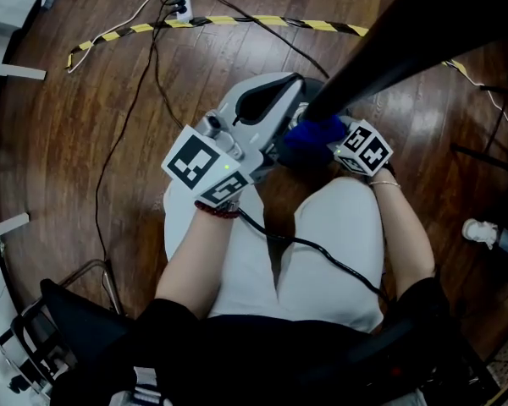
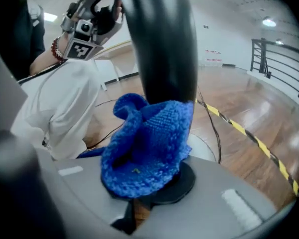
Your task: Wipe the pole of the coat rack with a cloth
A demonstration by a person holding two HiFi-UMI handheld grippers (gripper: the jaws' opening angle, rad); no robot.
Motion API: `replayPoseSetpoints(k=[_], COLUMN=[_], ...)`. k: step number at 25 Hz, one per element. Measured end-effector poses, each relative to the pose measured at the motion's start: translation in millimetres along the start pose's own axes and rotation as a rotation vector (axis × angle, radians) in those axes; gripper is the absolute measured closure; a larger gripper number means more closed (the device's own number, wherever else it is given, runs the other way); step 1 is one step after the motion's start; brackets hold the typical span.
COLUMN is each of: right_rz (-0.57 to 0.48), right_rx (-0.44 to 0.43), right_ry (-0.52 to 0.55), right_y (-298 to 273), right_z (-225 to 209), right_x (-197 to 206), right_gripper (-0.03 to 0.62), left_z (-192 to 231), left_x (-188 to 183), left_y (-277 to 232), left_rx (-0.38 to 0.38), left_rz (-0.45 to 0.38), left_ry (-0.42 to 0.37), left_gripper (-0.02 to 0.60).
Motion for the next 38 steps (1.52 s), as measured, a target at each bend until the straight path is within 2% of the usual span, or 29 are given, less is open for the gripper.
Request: replayPoseSetpoints(k=[3, 9, 15, 17, 20, 25, 28, 31, 33, 38], right_rz=[0.016, 0.034, 0.027, 0.019, 0.008, -0.005, -0.045, -0.130, -0.167, -0.158], right_rx=[-0.019, -0.020, -0.013, -0.010, -0.010, 0.018, 0.049, 0.087, 0.114, 0.132], right_ry=[-0.050, -0.148, -0.222, -0.239, -0.261, -0.215, -0.161, -0.138, -0.132, -0.060], right_y=[-15.1, -42.5, -59.8, -61.4, -65.1, -66.3, -69.4, -71.0, -71.6, -61.0], right_z=[-0.2, -2.6, -2.4, -4.7, -4.1, -4.9, -5.0, -4.2, -4.1, -6.4], right_x=[13.7, 34.5, 45.6, 48.3, 52.6, 55.4, 56.6, 57.2, 56.7, 51.2], right_gripper=[0.574, 0.574, 0.574, 0.574, 0.574, 0.574, 0.574, 0.574, 0.574, 0.574], left_z=[-6.7, -15.7, -32.7, -29.3, -14.4, -4.4, 5.3, 17.9, 20.0, 9.0], left_x=[5.2, -0.2, 1.1, 2.1, 19.1, 60.3, 73.0, 72.7, 69.8, 65.3], left_y=[-1.4, 0.3, 0.2, 2.6, 3.8, 2.5, 2.7, 6.1, 7.4, -0.8], left_rx=[0.009, 0.025, 0.062, 0.027, -0.078, -0.120, -0.165, -0.220, -0.228, -0.149], left_rz=[0.020, -0.012, 0.009, 0.029, 0.147, 0.374, 0.447, 0.441, 0.431, 0.378], left_ry=[0.010, 0.067, 0.059, 0.037, -0.056, -0.256, -0.271, -0.217, -0.201, -0.207], left_gripper=[0.577, 0.577, 0.577, 0.577, 0.577, 0.577, 0.577, 0.577, 0.577, 0.577])
Point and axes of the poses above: the fingertips, and each gripper's own axes: y backward along the fingers, z to its left, x out of its underside, the point moved 1 cm from there along y, backward along the fingers, and after that the axes turned 13 degrees about y, right-handed, at the moved point
